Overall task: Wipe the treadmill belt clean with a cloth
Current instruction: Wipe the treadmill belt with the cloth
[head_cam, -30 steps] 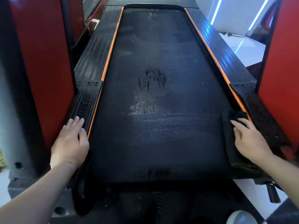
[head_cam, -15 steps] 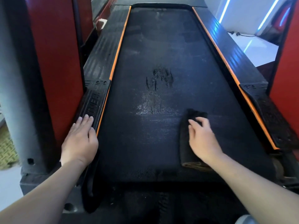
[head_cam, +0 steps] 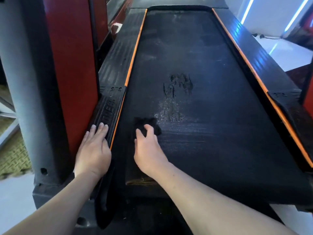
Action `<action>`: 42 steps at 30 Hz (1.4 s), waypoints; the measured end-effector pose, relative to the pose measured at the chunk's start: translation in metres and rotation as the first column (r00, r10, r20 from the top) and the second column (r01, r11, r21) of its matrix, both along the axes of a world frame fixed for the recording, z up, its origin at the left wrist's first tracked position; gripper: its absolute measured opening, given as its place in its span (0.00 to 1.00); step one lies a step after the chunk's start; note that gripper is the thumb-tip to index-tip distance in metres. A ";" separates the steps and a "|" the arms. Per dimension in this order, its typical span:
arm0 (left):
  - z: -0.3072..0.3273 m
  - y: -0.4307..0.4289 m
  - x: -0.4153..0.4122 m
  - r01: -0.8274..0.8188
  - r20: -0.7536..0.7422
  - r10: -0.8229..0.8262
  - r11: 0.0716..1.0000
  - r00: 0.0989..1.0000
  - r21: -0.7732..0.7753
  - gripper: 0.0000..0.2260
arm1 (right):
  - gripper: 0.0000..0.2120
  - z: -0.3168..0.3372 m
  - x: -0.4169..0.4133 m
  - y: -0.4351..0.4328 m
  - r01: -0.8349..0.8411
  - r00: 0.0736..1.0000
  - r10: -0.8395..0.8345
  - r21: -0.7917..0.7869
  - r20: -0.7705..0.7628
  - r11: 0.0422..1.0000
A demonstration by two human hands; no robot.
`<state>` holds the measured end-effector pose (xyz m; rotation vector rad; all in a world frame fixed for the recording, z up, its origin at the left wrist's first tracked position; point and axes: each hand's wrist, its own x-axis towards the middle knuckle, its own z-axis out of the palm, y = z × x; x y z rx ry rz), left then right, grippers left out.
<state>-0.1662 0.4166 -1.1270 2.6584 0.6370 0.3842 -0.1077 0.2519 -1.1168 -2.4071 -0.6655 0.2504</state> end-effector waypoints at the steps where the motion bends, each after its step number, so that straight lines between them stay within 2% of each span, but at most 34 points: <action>1: 0.001 0.000 -0.001 -0.004 -0.005 0.004 1.000 1.000 -0.002 0.23 | 0.27 0.000 -0.002 0.008 -0.016 1.000 0.016 0.019 -0.009 1.000; 6: 0.003 -0.002 0.000 0.007 -0.042 -0.007 1.000 0.999 0.001 0.24 | 0.24 -0.002 -0.010 0.023 -0.070 0.997 0.073 0.088 -0.030 0.994; 9: 0.003 -0.002 0.001 0.022 -0.045 -0.021 1.000 0.999 0.014 0.29 | 0.25 -0.001 -0.007 0.019 -0.102 0.995 0.103 0.014 -0.019 0.995; 13: 0.008 -0.008 -0.002 -0.001 -0.055 0.001 1.000 0.998 0.000 0.24 | 0.32 0.005 -0.004 0.000 -0.135 0.989 0.139 -0.086 0.042 0.987; 17: 0.018 -0.017 -0.005 -0.043 -0.042 0.043 0.999 0.998 0.010 0.24 | 0.35 0.006 0.004 -0.039 -0.124 0.987 0.137 -0.140 0.083 0.982; 22: 0.023 -0.021 -0.007 -0.054 -0.060 0.055 0.998 0.997 0.016 0.26 | 0.32 -0.006 0.024 -0.105 0.007 0.992 0.011 -0.145 0.122 0.989; 29: 0.016 -0.016 -0.006 -0.027 -0.075 0.030 0.999 0.997 0.036 0.26 | 0.27 -0.016 0.050 -0.207 0.157 0.961 -0.088 -0.255 0.263 0.954; 34: 0.016 -0.018 -0.006 -0.025 -0.063 0.029 0.998 0.998 0.058 0.26 | 0.25 -0.008 0.063 -0.277 0.255 0.951 -0.174 -0.325 0.257 0.911; 38: 0.008 -0.015 -0.006 0.023 -0.061 -0.016 0.992 0.998 0.124 0.26 | 0.24 -0.007 0.073 -0.337 0.369 0.917 -0.269 -0.373 0.293 0.851; 42: -0.001 -0.012 -0.004 0.067 -0.078 -0.050 0.970 0.996 0.236 0.30 | 0.20 0.005 0.077 -0.364 0.386 0.914 -0.287 -0.395 0.287 0.833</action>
